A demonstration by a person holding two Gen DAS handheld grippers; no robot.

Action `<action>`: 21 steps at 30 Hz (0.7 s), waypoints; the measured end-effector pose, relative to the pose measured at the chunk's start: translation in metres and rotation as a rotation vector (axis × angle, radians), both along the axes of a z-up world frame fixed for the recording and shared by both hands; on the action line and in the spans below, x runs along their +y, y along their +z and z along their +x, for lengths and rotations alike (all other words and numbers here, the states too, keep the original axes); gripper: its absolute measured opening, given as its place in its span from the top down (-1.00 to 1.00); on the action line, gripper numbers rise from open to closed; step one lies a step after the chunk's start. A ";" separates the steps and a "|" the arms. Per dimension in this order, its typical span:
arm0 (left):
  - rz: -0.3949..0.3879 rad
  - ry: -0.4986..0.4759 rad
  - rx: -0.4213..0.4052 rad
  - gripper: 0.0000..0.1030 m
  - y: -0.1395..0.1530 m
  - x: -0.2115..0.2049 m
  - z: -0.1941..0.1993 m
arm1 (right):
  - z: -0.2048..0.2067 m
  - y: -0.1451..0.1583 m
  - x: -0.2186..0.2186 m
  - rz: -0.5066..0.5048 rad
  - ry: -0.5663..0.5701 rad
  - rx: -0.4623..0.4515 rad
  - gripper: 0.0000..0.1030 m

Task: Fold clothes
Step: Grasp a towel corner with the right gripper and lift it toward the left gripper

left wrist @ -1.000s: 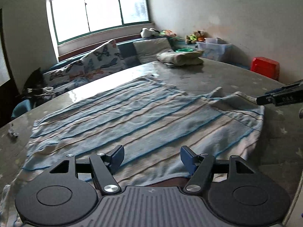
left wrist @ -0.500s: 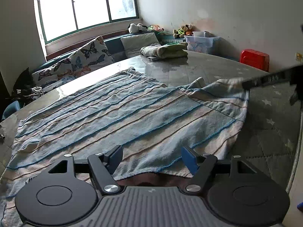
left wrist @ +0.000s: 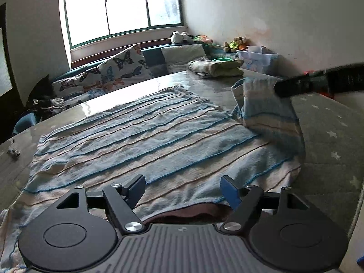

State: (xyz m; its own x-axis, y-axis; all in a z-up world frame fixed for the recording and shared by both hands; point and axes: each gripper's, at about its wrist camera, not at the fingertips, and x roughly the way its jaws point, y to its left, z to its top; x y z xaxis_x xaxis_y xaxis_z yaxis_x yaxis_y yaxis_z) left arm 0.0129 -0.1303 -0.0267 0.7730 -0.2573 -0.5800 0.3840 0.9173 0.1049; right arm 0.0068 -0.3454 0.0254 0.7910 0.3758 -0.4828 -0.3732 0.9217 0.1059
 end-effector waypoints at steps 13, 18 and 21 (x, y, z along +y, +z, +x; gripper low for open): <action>-0.013 0.049 -0.013 -0.48 0.005 0.010 0.004 | 0.020 -0.018 0.019 -0.006 0.101 0.111 0.70; -0.030 -0.022 -0.032 -0.41 0.011 -0.007 0.003 | 0.063 -0.025 0.011 -0.072 0.048 0.136 0.70; -0.042 -0.080 -0.029 0.09 0.011 -0.016 0.004 | 0.087 -0.031 0.009 -0.090 0.029 0.158 0.70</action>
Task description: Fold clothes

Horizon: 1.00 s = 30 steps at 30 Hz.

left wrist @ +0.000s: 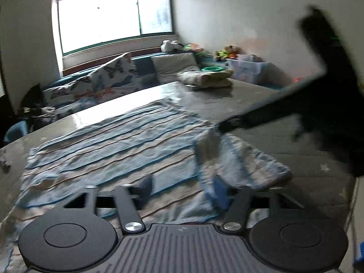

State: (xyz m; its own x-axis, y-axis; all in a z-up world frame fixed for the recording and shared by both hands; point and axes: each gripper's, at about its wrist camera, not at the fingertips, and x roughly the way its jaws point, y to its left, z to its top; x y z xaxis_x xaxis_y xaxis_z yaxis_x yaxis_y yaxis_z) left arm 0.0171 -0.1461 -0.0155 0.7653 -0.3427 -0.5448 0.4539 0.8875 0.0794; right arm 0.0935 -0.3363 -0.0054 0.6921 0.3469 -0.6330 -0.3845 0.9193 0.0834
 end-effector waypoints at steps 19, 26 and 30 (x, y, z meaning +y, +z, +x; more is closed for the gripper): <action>-0.009 -0.090 0.085 0.55 -0.022 -0.011 0.009 | -0.007 -0.019 0.004 -0.074 0.080 0.067 0.70; -0.028 -0.012 0.085 0.55 -0.017 0.012 0.002 | -0.051 -0.022 0.016 -0.089 0.132 0.048 0.68; -0.036 0.065 0.079 0.39 -0.013 0.034 -0.005 | -0.070 -0.024 0.027 -0.110 0.165 0.020 0.68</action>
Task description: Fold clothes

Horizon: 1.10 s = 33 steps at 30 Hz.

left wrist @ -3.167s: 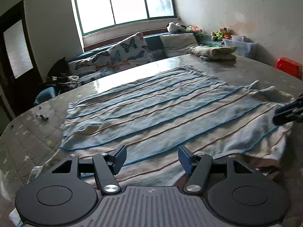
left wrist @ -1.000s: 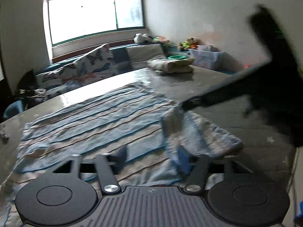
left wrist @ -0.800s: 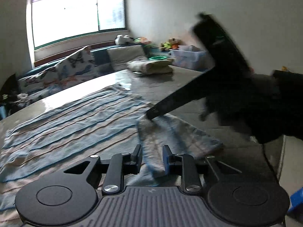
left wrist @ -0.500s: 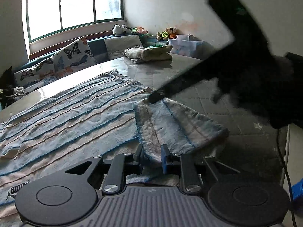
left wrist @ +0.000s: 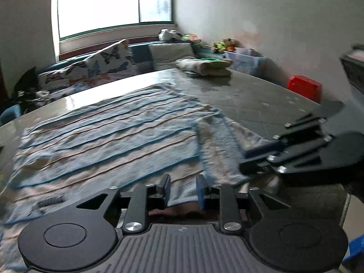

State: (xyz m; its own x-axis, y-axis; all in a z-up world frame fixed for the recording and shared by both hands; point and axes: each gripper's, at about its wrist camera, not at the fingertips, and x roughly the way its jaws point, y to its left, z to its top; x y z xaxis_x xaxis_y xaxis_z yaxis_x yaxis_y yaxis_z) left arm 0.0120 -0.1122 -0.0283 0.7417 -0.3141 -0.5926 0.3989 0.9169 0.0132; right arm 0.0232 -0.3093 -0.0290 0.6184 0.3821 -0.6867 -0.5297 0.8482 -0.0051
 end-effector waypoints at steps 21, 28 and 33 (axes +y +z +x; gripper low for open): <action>-0.031 0.845 0.014 0.24 0.002 0.215 -0.062 | 0.002 0.000 0.017 0.046 -0.005 0.004 0.50; -0.085 0.907 0.048 0.28 -0.002 0.247 -0.051 | 0.002 -0.002 0.018 0.039 -0.010 0.007 0.42; -0.124 0.902 0.041 0.82 -0.001 0.251 -0.051 | 0.003 -0.002 0.018 0.037 -0.014 0.009 0.39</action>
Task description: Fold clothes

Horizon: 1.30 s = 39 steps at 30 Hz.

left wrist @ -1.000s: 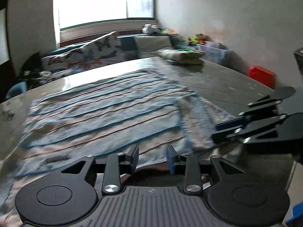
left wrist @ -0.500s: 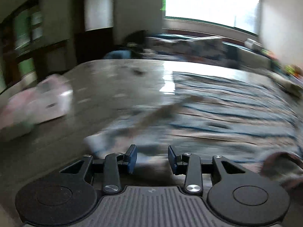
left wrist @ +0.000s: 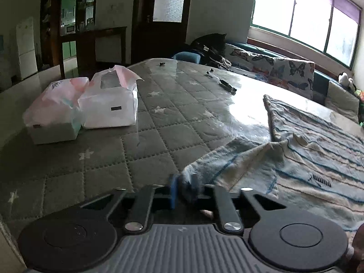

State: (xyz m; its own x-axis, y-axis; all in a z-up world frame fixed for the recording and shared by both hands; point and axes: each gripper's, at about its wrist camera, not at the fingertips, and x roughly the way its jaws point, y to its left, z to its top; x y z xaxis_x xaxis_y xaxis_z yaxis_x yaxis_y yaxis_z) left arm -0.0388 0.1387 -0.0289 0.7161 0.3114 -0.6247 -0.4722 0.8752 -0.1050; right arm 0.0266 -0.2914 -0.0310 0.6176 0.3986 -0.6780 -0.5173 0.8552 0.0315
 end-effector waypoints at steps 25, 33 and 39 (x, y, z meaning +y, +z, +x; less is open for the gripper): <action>-0.147 -0.592 -0.157 0.84 0.037 -0.120 0.013 | 0.001 0.010 0.002 0.015 0.013 -0.008 0.38; -0.135 -0.648 -0.152 0.57 0.034 -0.117 0.004 | 0.002 0.019 0.006 0.026 0.033 -0.011 0.38; -0.097 -0.518 -0.107 0.62 0.025 -0.082 0.008 | 0.008 0.028 0.040 0.027 0.153 -0.010 0.38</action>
